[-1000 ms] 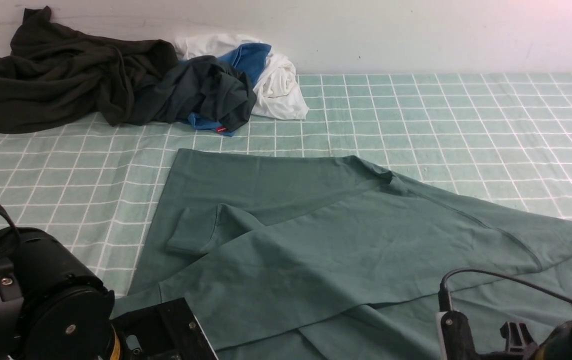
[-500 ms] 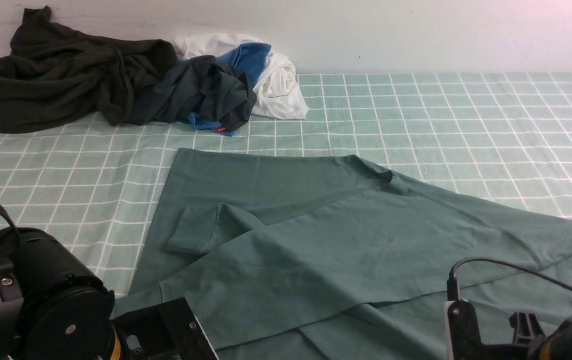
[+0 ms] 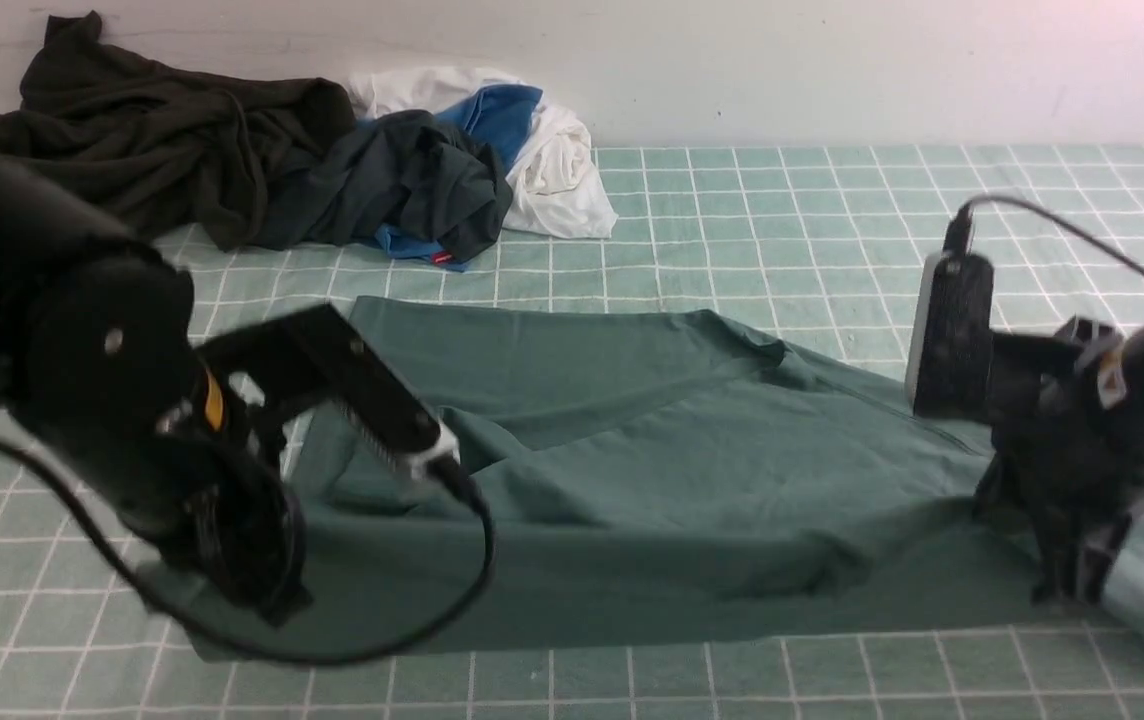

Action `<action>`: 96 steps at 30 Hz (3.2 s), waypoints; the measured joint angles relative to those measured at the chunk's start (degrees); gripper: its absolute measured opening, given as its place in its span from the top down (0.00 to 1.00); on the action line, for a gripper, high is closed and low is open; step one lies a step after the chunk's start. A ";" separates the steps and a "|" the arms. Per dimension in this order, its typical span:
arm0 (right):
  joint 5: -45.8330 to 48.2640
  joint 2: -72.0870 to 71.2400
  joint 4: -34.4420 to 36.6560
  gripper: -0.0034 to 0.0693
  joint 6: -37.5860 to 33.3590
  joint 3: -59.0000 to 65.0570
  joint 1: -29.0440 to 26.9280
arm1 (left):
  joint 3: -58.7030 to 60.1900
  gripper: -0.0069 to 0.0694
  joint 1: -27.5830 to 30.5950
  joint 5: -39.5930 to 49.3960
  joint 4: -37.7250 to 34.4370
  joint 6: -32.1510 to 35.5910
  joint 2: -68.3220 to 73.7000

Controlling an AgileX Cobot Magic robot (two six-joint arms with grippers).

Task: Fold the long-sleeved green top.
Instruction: Use both arms to drag the lower edge of the fabric forward and fold it over the upper edge, then use the right arm to clamp the right edge of the fabric

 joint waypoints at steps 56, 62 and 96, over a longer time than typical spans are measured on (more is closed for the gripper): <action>-4.13 35.57 -15.70 0.67 46.60 -31.29 -20.82 | -59.96 0.91 9.30 9.70 -5.95 -3.33 50.16; 3.36 35.57 -14.67 0.68 47.32 -39.89 -22.07 | -59.96 0.91 9.30 10.03 -5.95 -3.24 50.16; 5.84 43.81 3.47 0.68 34.91 -57.74 -9.54 | -57.21 0.91 9.29 10.32 -5.94 -3.74 39.79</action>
